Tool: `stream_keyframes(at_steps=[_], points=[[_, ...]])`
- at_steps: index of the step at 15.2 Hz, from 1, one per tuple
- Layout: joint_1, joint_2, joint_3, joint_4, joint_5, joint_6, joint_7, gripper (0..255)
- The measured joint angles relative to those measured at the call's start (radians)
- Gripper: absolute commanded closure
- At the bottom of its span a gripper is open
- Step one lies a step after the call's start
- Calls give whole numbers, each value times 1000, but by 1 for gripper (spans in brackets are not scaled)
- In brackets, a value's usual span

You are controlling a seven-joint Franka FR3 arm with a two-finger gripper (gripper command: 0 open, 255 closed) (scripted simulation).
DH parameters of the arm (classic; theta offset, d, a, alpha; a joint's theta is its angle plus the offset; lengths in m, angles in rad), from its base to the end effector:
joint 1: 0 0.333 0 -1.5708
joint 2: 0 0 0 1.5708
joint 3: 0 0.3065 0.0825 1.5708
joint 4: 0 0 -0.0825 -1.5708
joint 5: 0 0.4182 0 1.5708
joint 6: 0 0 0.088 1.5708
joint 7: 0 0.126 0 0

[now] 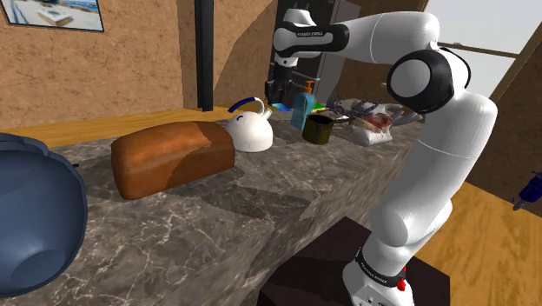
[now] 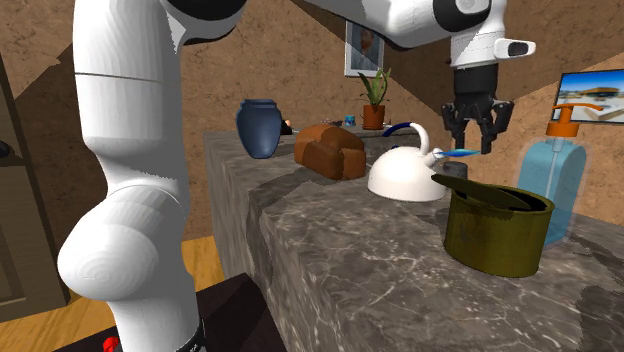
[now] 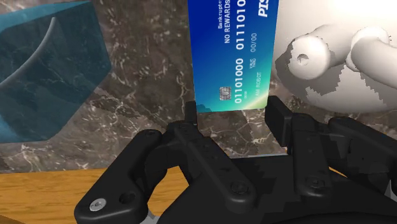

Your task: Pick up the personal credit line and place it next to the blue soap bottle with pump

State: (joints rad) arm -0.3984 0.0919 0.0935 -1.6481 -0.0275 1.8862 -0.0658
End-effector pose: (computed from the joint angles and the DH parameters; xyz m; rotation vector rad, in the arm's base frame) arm 0.6108 -0.1969 0.5300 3.0680 -0.3598 0.2178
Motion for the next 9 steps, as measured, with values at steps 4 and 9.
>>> stream_keyframes(at_steps=[4, 9], points=[[0, 2, 0, -56, -1, 58, 1, 255], [-1, 7, -1, -115, -2, 123, 2, 255]])
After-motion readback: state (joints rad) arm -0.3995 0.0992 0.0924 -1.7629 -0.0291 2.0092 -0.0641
